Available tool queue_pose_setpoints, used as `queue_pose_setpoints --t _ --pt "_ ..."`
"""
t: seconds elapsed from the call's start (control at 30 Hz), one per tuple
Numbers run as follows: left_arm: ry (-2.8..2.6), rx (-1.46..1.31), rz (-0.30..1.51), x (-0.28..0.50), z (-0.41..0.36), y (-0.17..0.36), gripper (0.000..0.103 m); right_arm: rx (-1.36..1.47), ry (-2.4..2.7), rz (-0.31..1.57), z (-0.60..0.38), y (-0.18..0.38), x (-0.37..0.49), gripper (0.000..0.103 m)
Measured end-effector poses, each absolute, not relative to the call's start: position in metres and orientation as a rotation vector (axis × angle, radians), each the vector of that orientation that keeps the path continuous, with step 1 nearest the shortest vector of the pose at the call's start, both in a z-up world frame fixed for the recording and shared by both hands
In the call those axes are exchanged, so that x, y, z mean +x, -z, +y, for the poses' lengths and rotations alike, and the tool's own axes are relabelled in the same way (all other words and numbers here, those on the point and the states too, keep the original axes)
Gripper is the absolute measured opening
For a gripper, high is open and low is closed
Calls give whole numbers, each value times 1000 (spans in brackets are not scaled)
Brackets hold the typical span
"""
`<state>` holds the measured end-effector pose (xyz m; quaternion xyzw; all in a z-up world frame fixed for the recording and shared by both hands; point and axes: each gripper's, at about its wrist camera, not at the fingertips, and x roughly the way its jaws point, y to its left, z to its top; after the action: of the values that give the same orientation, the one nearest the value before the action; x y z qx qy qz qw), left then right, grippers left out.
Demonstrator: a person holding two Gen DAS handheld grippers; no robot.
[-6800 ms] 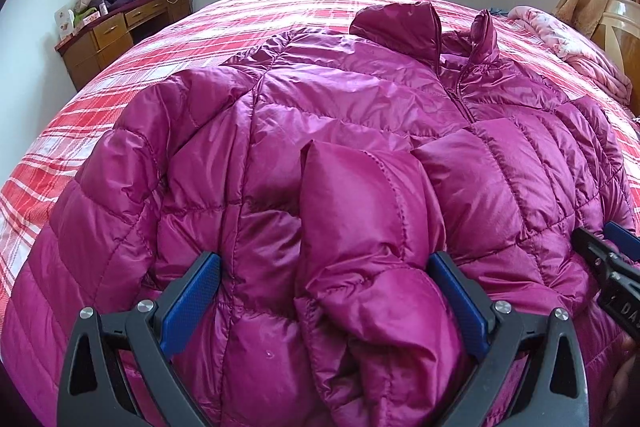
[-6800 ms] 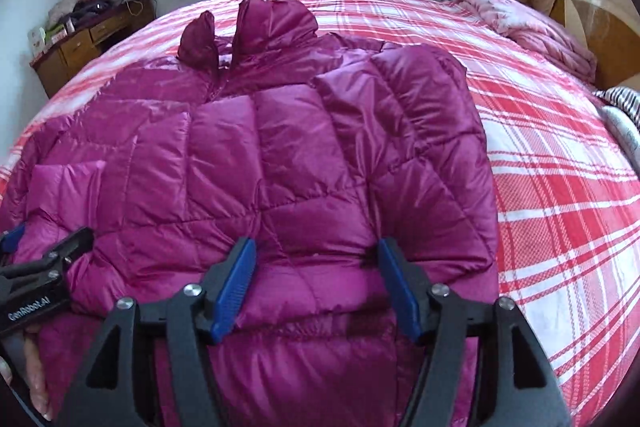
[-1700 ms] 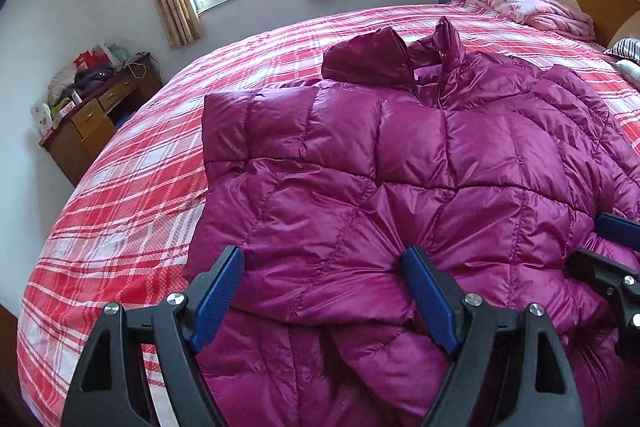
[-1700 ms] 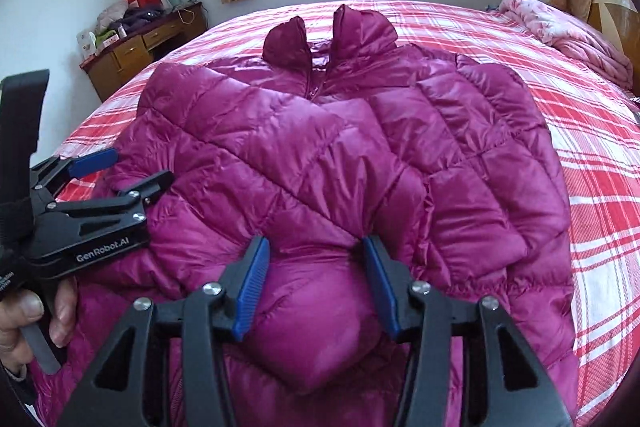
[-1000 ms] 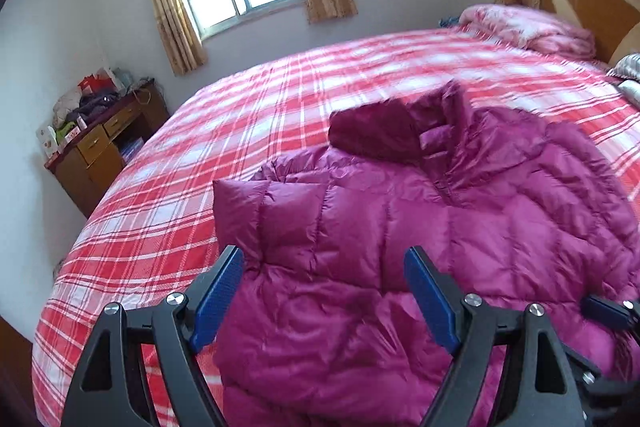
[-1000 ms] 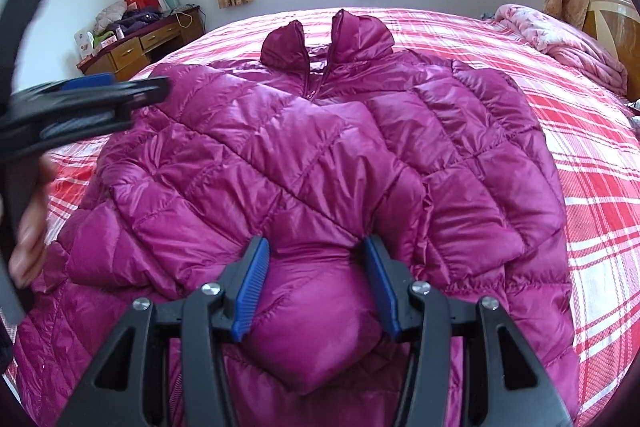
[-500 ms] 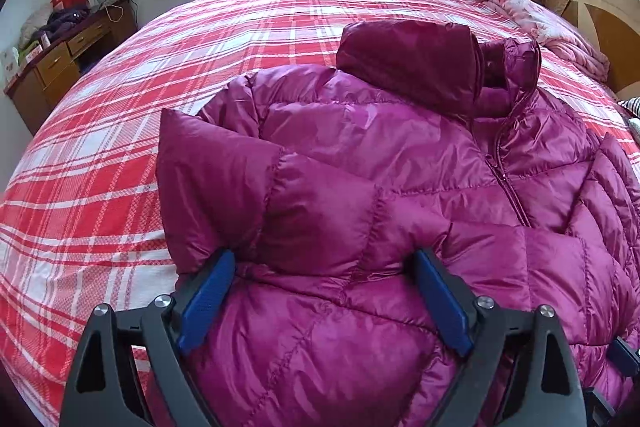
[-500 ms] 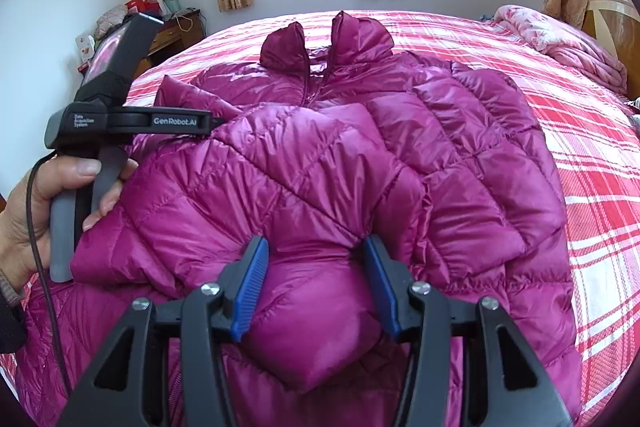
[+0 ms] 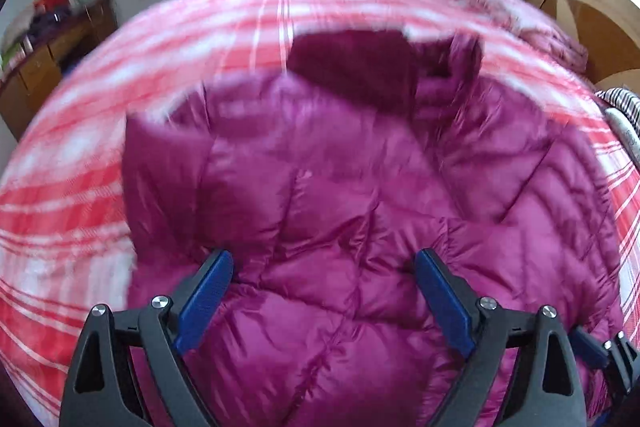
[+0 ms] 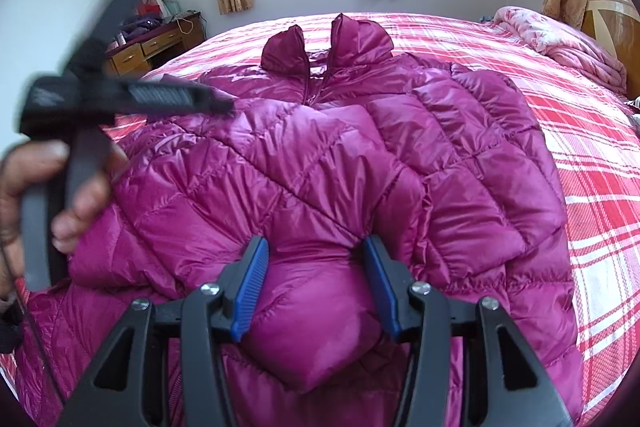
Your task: Fold large clothes
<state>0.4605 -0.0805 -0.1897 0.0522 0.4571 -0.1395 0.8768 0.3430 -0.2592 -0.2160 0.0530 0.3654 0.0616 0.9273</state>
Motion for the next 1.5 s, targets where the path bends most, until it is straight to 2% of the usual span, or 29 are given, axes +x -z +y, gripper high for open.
queue_pose_setpoints --t 0.37,1.5 --pt "265 174 874 437 -84 199 95 109 -124 754 -259 217 345 53" --pt "210 180 860 446 -90 204 101 95 -111 766 -258 220 347 53"
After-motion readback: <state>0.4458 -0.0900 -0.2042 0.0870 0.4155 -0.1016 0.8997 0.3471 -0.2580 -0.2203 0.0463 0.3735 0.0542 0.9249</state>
